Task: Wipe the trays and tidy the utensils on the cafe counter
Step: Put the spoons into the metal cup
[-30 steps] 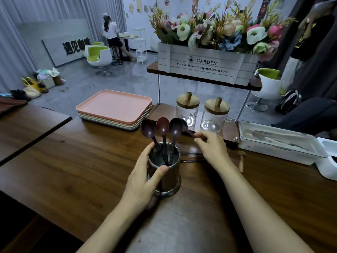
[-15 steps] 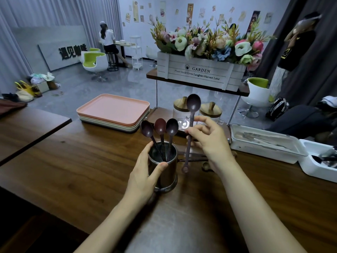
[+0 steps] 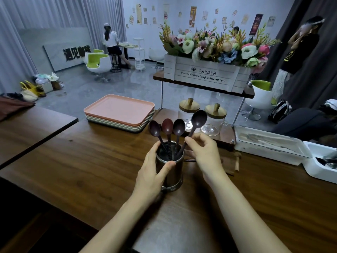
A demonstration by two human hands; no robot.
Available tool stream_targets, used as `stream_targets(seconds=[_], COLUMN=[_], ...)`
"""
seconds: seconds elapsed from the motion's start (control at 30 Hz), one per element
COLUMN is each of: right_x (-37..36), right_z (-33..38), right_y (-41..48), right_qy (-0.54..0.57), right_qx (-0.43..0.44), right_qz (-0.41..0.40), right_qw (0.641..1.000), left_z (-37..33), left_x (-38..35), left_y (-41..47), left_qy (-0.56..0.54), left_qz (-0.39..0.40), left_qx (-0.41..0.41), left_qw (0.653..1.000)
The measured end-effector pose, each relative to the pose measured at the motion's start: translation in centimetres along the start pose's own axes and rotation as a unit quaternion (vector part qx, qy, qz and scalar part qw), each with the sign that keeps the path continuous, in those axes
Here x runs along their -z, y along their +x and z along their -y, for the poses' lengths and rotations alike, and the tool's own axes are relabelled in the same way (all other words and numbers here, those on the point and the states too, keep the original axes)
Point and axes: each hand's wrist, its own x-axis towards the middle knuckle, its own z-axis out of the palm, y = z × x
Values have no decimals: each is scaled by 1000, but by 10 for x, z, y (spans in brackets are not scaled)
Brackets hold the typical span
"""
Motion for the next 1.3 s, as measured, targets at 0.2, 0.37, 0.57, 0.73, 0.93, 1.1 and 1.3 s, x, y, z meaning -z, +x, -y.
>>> stream_targets(seconds=[0.2,0.37,0.57,0.73,0.93,1.1,1.3], right_x=[1,-5,-2,-4,1,28,42], right_z=[-8,-21,-21,-23,-37,-70,-86], right_y=[-1,-6,1,4,12,41,62], right_qy=[-25,-18,51,55,85,-106,-482], right_qx=[-12,-42,-128,-157,-171,-82,6], right_qz=[-2,13,44,61,103,-5,34], right_qw=[1000,999,990,984,976,991,875], left_z=[1,2,-1,-4,-4,-1,-3], left_x=[-7,-7,-4,2,5,2,-5], left_y=[-2,-2,4,6,11,13,9], left_qy=[1,3,-54,-20,2,-22,-6], left_qz=[-14,-18,-19,-14,-15,-25,-66], left_qx=[2,-8,4,-15,-26,-20,-10], left_qw=[1000,1000,998,1000,1000,999,998])
